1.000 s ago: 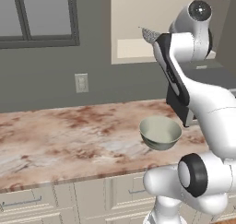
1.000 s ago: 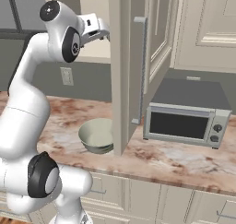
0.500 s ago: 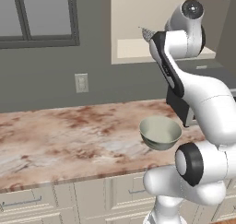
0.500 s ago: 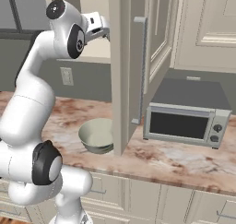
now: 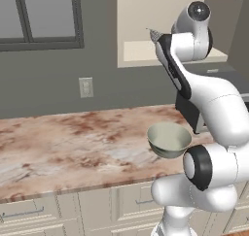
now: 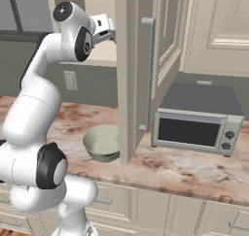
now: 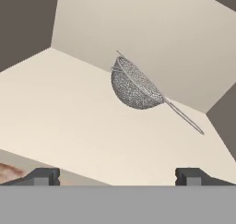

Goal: Open the cabinet and setup a tea strainer by placing it in the bowl upright.

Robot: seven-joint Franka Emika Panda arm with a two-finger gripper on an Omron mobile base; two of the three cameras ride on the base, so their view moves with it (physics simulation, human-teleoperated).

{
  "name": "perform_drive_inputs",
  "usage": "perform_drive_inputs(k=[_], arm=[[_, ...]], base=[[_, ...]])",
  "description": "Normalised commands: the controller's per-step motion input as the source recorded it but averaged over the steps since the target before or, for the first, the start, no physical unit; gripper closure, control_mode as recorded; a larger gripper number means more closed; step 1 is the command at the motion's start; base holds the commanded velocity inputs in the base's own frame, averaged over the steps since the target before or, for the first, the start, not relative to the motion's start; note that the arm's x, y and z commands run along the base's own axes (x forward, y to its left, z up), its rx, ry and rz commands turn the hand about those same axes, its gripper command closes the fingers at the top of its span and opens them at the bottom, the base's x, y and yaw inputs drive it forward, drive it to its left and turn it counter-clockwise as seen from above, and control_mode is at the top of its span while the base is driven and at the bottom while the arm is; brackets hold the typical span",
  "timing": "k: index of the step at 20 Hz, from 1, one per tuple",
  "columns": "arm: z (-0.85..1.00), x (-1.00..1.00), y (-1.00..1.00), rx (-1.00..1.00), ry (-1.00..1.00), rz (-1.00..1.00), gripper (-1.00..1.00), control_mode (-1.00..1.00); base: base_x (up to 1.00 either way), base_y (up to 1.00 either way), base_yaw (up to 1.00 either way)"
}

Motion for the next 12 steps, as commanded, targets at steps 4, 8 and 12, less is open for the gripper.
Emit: perform_drive_inputs(k=[4,8,12], arm=[[-0.01,0.33,0.0,0.0,0.01,0.0,-1.0,-1.0],[0.0,0.26,-0.04,-0.03,0.0,0.0,-1.0,-1.0],[0.0,0.22,-0.06,-0.04,0.0,0.0,-1.0,-1.0]], base=[[0.0,0.0,0.0],[0.0,0.0,0.0],[0.0,0.0,0.0]])
